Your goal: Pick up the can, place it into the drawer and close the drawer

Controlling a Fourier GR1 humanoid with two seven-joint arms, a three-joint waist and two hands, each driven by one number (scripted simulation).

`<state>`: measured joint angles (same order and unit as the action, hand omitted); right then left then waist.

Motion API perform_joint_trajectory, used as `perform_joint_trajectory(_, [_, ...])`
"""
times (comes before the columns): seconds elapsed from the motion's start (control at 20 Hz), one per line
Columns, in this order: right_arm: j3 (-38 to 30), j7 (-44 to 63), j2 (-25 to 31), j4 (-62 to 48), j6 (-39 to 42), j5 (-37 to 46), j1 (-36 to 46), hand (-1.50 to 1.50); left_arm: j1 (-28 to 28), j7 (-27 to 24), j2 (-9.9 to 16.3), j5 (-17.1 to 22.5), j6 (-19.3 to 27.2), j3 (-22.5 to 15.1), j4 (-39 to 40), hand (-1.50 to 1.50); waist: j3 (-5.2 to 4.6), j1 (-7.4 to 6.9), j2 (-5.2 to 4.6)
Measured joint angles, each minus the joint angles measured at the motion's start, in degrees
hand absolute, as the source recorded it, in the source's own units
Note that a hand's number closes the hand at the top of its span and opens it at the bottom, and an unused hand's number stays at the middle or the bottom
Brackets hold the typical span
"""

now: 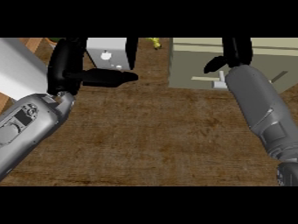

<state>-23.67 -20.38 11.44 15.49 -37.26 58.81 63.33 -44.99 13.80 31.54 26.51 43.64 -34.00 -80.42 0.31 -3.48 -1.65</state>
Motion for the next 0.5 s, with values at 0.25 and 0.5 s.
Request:
perform_joint_trajectory(0.25, [-6.08, -4.44, -2.61, 1.09, 4.71, -7.72, 1.91, -1.5, 1.97, -0.94, -0.13, -0.5, 0.39, 0.49, -0.36, -1.5, 0.09, 0.57, 0.17])
perform_joint_trajectory(0.5, [-11.31, -7.04, -4.0, 1.51, 9.26, -14.47, 3.43, -1.5, 4.16, -1.68, 0.44, -0.39, -0.47, 1.88, -1.05, -1.5, 0.04, 0.86, 0.25])
